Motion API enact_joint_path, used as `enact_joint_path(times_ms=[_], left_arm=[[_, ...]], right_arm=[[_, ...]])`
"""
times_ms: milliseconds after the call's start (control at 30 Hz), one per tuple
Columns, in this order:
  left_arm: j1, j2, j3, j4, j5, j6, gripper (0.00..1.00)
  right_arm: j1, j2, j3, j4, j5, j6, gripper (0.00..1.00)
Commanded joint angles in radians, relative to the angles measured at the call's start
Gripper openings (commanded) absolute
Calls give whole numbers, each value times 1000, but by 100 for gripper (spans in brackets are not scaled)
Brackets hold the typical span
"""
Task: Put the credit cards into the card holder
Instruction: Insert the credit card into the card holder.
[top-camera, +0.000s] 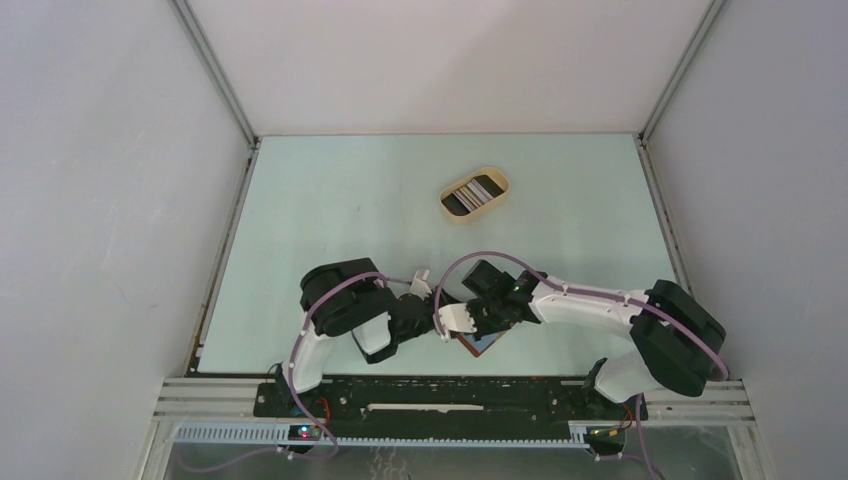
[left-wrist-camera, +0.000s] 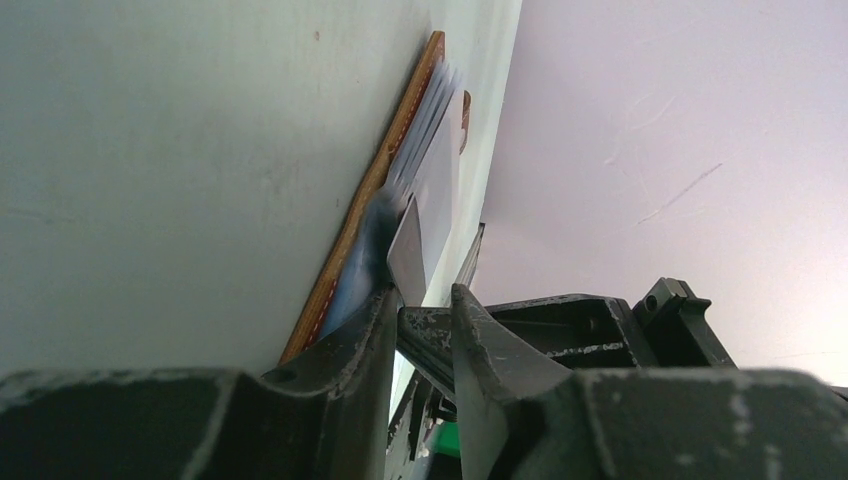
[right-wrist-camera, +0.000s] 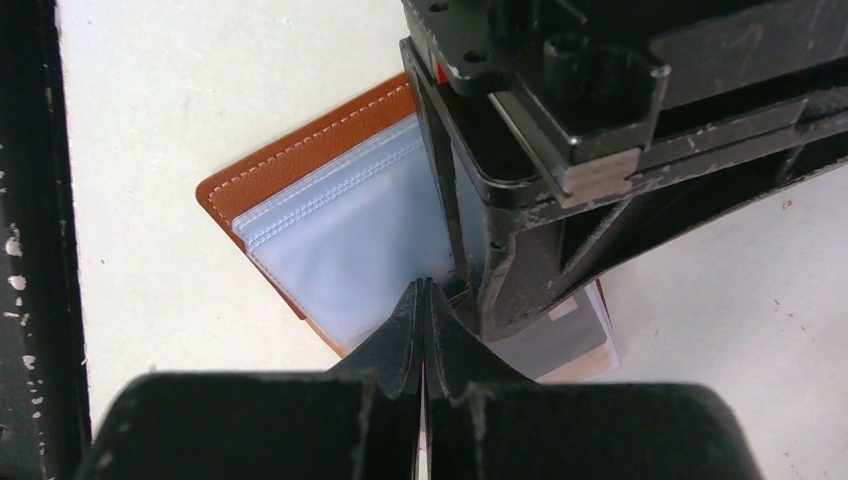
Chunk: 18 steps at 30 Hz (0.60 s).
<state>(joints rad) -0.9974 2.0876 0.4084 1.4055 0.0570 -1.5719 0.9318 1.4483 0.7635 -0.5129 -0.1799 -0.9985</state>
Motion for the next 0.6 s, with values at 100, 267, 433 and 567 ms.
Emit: enact_joint_path(times_ms=[100,267,433,567], left_arm=[[-7,12,19,-2,5,9,32],[-7,12,20,0,4,11,33],[-7,11,20,2,1,11,33],[-7,1,12,14,1,17,33]], right_arm=[[-29,-33,-6,0,54,-23,0],[-59,-51,-15,-1,58,-25,0],[-76,-52,-13,1,69,-19,0],[-84,-59,-13,3,63,-13,1]])
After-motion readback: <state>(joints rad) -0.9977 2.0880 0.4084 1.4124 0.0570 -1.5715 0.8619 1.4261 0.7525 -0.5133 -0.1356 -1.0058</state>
